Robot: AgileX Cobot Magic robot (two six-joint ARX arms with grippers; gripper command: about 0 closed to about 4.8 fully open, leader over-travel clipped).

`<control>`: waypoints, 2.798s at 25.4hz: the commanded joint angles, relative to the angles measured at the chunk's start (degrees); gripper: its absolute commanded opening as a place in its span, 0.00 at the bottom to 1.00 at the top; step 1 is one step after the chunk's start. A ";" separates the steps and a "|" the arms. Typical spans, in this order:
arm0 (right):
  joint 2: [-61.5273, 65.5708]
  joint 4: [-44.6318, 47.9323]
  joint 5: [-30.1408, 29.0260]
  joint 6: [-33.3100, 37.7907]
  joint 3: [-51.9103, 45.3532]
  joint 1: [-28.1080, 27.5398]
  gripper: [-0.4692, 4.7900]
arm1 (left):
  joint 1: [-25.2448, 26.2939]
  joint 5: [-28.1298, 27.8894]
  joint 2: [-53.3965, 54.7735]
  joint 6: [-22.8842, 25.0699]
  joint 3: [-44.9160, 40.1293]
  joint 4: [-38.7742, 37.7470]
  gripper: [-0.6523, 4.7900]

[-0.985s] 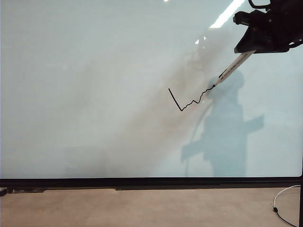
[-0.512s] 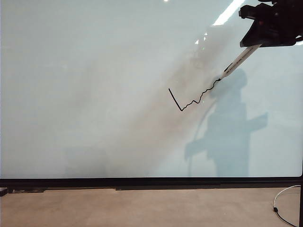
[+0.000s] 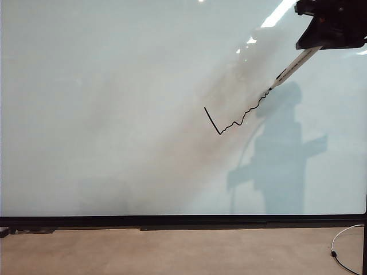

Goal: Pick up the pen on the shelf to the right of the whiteboard and draw a check mark.

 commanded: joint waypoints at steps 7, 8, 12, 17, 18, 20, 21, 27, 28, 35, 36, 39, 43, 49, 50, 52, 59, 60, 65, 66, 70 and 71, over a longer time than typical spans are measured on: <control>-0.68 -0.48 0.02 0.04 0.26 -0.07 0.08 | 0.00 0.00 0.00 0.26 0.17 0.74 0.11; -0.90 -0.92 0.09 0.07 0.24 0.11 0.08 | 0.00 0.02 0.00 0.26 0.17 0.72 0.11; -5.49 -1.86 0.26 0.04 -1.70 0.20 0.08 | 0.00 0.02 0.00 0.26 0.17 0.72 0.11; -10.91 -8.37 0.37 -3.04 -1.95 0.17 0.08 | 0.00 0.02 0.00 0.26 0.17 0.72 0.11; -12.15 -9.79 0.39 -3.61 -1.95 0.17 0.08 | 0.00 0.00 0.00 0.26 0.17 0.72 0.11; -15.02 -13.03 0.39 -4.87 -1.99 0.09 0.08 | 0.00 0.00 0.00 0.26 0.17 0.72 0.11; -15.63 -13.75 0.39 -5.09 -2.01 0.07 0.08 | 0.00 0.00 0.00 0.26 0.17 0.74 0.11; -19.41 -16.20 0.39 -6.38 -2.97 0.07 0.08 | 0.00 0.00 0.00 0.26 0.17 0.74 0.11; -20.39 -16.04 0.42 -6.38 -3.61 0.07 0.08 | 0.00 0.02 0.00 0.26 0.17 0.72 0.11; -28.92 -13.68 2.16 -6.32 -10.12 -0.09 0.08 | 0.00 0.00 0.00 0.26 0.17 0.72 0.11; -31.52 -13.68 2.32 -6.34 -11.76 -0.11 0.08 | 0.00 0.00 0.00 0.26 0.15 0.72 0.11; -35.78 -13.77 2.93 -6.38 -14.34 -0.35 0.08 | 0.00 0.02 0.00 0.26 0.17 0.72 0.11; -41.03 -14.36 2.93 -6.34 -17.44 -0.87 0.08 | 0.00 0.00 0.00 0.26 0.15 0.72 0.11; -48.13 -18.40 4.44 -6.38 -20.26 -0.90 0.08 | 0.00 0.02 0.00 0.26 0.17 0.74 0.11; -48.83 -18.86 4.59 -6.38 -20.41 -0.90 0.08 | 0.00 0.02 0.00 0.26 0.17 0.72 0.11; -50.84 -21.11 5.70 -6.36 -20.57 -0.90 0.08 | 0.00 0.02 0.00 0.24 0.17 0.72 0.11; -58.23 -23.12 7.96 -5.92 -23.06 -0.87 0.08 | 0.00 0.02 0.00 0.26 0.17 0.72 0.11; -59.67 -23.15 8.07 -5.86 -23.71 -0.87 0.08 | 0.00 0.02 0.00 0.26 0.17 0.72 0.11; -64.15 -24.61 9.51 -4.55 -25.86 -0.87 0.08 | 0.00 0.02 0.00 0.24 0.17 0.72 0.11; -64.15 -24.98 9.53 -4.50 -26.03 -0.83 0.08 | 0.00 0.00 0.00 0.26 0.17 0.74 0.11; -64.15 -24.59 9.57 -4.48 -27.12 -0.85 0.08 | 0.00 0.02 0.00 0.26 0.17 0.72 0.11; -64.15 -24.28 9.57 -4.48 -27.50 -0.85 0.08 | 0.00 0.02 0.00 0.26 0.17 0.72 0.11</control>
